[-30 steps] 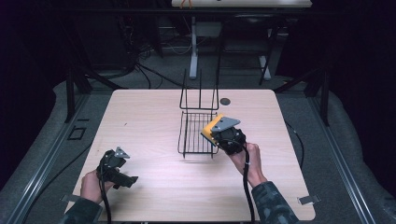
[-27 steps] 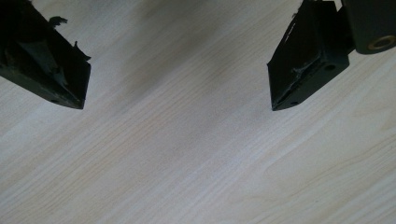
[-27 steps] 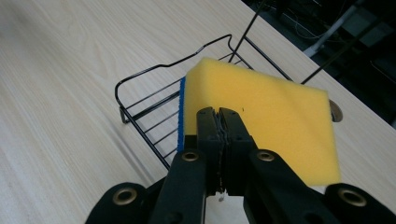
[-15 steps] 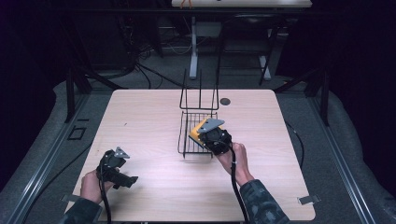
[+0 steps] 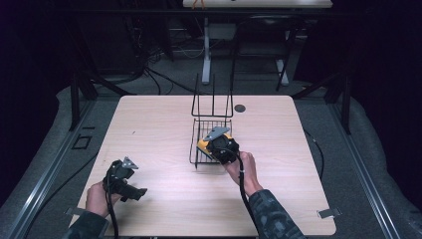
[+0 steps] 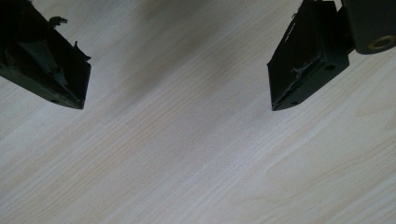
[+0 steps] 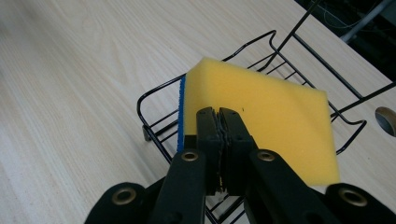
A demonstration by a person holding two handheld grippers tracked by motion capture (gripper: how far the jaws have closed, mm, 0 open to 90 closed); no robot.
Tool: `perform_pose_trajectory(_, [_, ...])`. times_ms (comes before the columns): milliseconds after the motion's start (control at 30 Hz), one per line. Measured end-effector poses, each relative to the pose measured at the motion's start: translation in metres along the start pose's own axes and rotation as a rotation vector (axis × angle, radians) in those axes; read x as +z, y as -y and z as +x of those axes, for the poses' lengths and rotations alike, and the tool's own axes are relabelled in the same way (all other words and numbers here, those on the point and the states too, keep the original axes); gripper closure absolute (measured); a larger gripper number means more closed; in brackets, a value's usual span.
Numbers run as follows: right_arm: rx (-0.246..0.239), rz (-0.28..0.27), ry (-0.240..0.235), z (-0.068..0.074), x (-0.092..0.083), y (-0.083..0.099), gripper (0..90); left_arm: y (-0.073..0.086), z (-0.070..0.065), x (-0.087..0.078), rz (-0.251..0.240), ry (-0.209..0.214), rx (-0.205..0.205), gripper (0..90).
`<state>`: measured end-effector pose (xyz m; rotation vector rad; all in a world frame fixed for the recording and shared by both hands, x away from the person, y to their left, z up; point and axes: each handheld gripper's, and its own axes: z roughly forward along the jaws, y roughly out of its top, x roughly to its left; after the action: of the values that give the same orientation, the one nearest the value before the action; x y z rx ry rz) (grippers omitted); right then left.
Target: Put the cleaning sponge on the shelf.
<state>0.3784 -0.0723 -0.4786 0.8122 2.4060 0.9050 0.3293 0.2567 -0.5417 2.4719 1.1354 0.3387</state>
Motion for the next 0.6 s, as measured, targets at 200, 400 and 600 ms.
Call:
perform_pose_trajectory(200, [-0.003,0.03,0.003,0.001,0.012,-0.001,88.1,0.0,0.0,0.0,-0.004,0.003,-0.002,5.8])
perform_pose_trajectory(400, [-0.012,0.053,0.012,0.001,0.023,-0.001,87.9,0.0,0.0,0.0,-0.003,0.003,0.0,5.9])
perform_pose_trajectory(600, [-0.012,0.076,0.014,0.004,0.032,0.003,87.7,0.0,0.0,0.0,-0.001,0.002,0.001,5.9])
